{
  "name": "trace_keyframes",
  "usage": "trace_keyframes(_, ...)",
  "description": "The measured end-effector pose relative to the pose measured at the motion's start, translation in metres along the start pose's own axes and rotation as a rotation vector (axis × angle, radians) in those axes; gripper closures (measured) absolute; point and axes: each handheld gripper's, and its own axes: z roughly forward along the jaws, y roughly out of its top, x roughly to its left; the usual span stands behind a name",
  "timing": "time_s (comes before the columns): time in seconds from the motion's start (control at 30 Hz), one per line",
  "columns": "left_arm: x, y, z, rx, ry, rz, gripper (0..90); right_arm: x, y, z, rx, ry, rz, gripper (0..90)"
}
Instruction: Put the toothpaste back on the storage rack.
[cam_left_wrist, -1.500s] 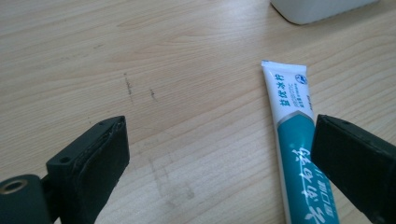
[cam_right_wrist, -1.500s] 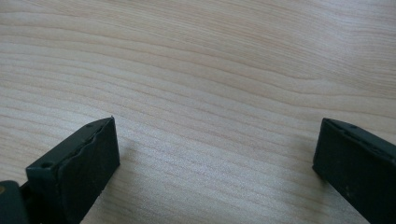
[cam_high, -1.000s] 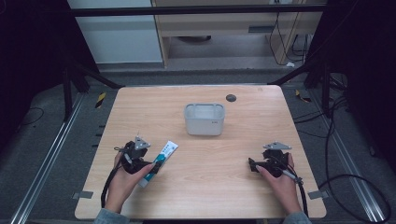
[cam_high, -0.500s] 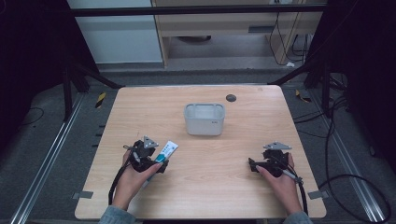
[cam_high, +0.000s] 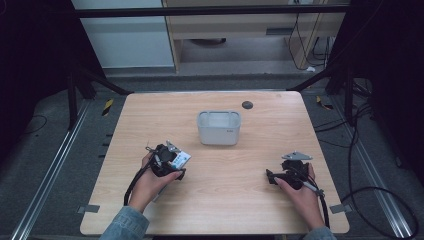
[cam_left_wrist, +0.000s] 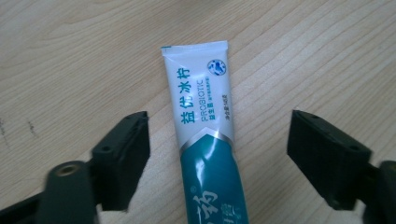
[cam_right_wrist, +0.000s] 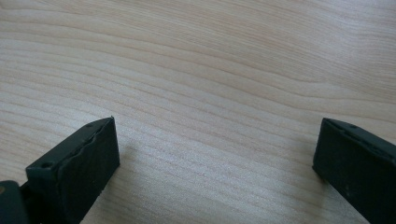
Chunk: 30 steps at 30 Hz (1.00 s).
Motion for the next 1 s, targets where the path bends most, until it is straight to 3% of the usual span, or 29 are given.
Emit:
trace_keyframes(0.1, 0.004, 0.0, 0.006, 0.026, 0.0, -0.018, 34.3, 0.0, 0.0, 0.0, 0.0, 0.0, 0.0, 0.6)
trace_keyframes(0.27, 0.006, 0.001, 0.008, 0.042, 0.016, -0.015, 42.9, 0.0, 0.0, 0.0, 0.0, 0.0, 0.0, 0.6)
trace_keyframes(0.43, 0.006, 0.002, 0.014, 0.09, 0.002, -0.017, 45.5, 0.0, 0.0, 0.0, 0.0, 0.0, 0.0, 0.6)
trace_keyframes(0.73, 0.008, 0.004, 0.016, 0.113, -0.004, -0.014, 50.0, 0.0, 0.0, 0.0, -0.002, -0.001, -0.005, 0.6)
trace_keyframes(1.0, 0.015, 0.007, 0.016, 0.142, -0.056, -0.025, 52.8, 0.0, 0.0, 0.0, 0.0, 0.0, 0.0, 0.6)
